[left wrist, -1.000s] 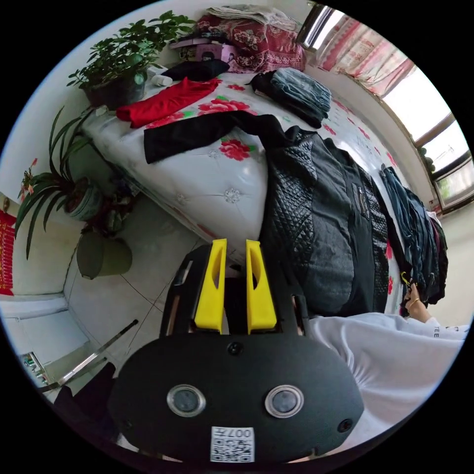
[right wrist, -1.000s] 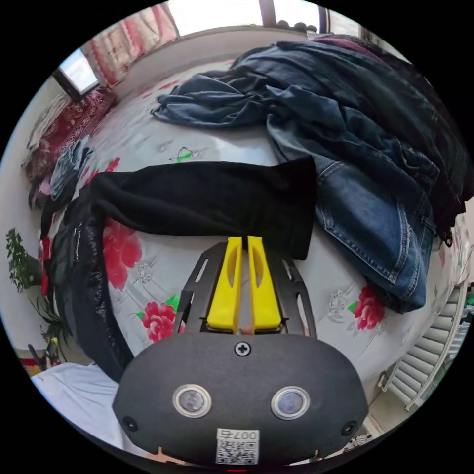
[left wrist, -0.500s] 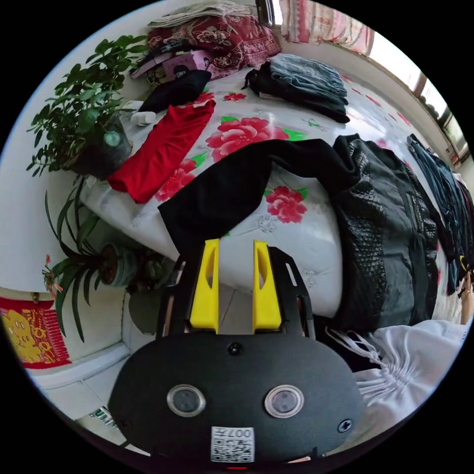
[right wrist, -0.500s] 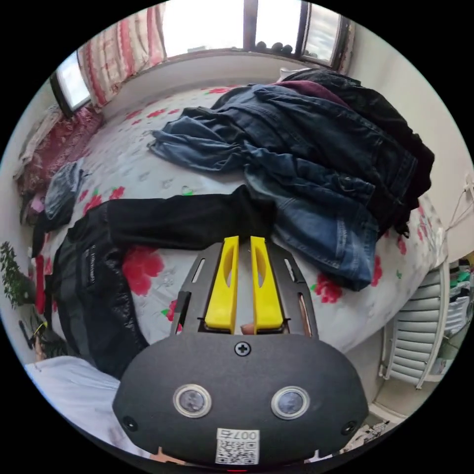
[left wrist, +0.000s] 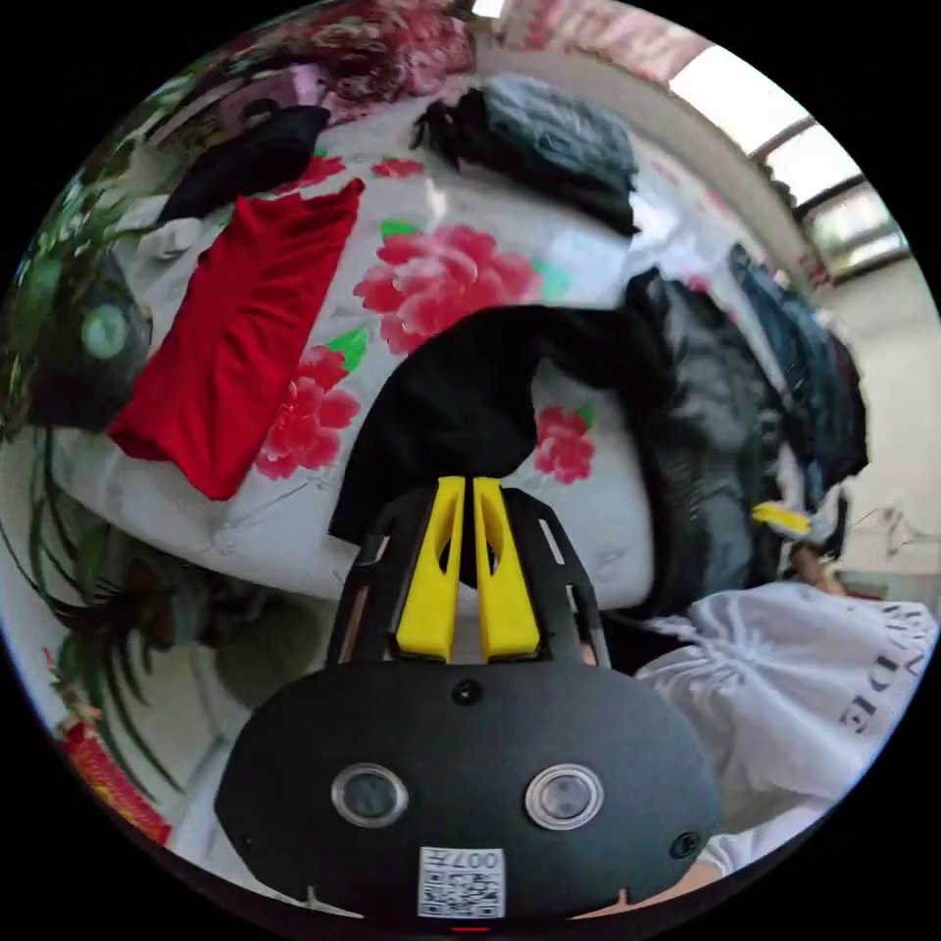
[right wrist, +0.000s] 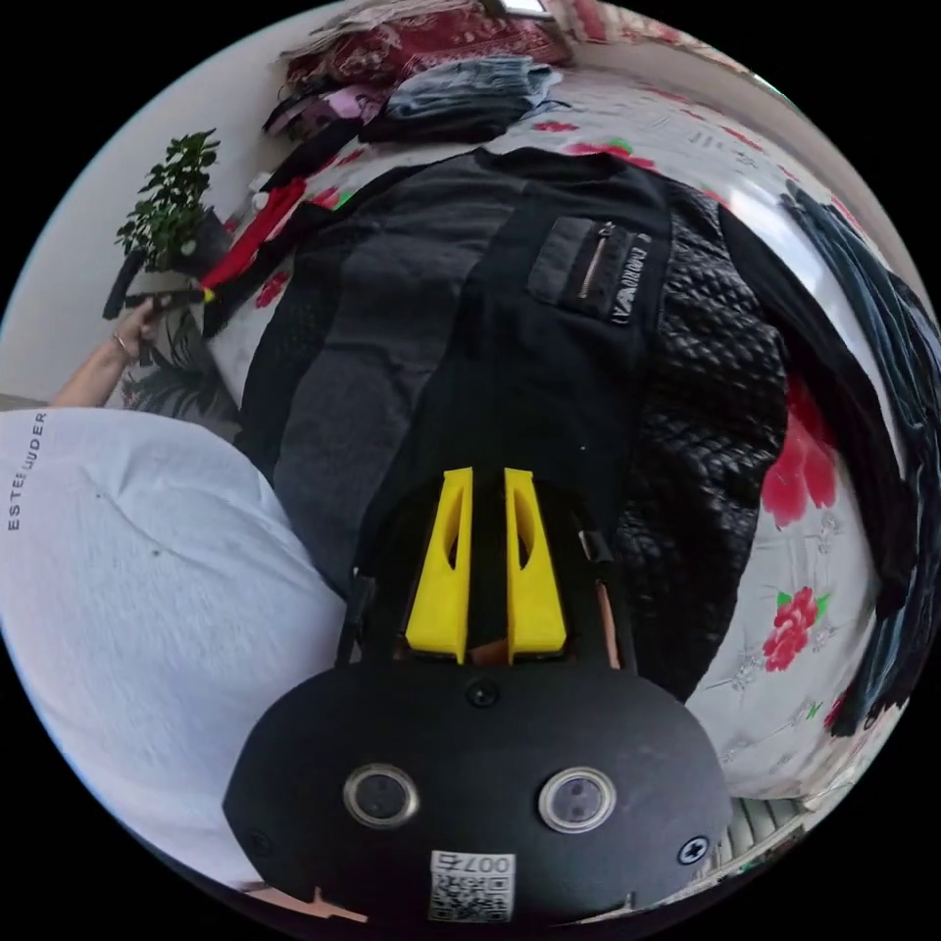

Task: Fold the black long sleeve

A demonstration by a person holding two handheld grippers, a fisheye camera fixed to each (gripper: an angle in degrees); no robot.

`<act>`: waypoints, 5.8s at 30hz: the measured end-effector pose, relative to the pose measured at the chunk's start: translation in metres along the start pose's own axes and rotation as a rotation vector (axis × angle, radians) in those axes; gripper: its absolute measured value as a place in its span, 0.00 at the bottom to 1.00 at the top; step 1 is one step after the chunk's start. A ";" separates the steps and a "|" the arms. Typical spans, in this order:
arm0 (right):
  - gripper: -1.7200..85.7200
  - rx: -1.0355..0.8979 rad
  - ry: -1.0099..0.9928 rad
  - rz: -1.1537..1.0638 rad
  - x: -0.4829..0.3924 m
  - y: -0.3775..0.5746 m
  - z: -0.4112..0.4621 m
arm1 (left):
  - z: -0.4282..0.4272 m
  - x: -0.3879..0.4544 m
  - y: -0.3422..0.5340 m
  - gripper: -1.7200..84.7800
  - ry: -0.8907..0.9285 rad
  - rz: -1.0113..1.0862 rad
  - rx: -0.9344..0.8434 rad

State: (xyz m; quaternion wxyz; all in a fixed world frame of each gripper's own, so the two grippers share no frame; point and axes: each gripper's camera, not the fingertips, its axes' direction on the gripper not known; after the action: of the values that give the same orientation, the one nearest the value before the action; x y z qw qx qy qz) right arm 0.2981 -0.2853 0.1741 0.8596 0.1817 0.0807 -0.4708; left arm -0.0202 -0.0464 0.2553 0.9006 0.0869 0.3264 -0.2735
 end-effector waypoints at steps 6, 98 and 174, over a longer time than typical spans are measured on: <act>0.05 0.074 0.094 -0.087 -0.018 0.008 -0.028 | -0.109 -0.166 0.099 0.01 0.663 -0.467 0.678; 0.11 1.030 -0.381 1.310 0.422 0.215 -0.117 | 0.156 0.239 0.173 0.11 -0.052 -0.258 0.036; 0.09 0.686 -0.435 0.442 0.209 -0.028 -0.204 | 0.027 0.090 0.008 0.13 0.751 -0.369 0.537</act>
State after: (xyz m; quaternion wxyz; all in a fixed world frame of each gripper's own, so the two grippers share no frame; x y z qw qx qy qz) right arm 0.3943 -0.3829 -0.0851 0.8265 0.3655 -0.3026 -0.3029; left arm 0.0557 -0.0880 0.2188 0.6033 0.3490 0.5563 -0.4525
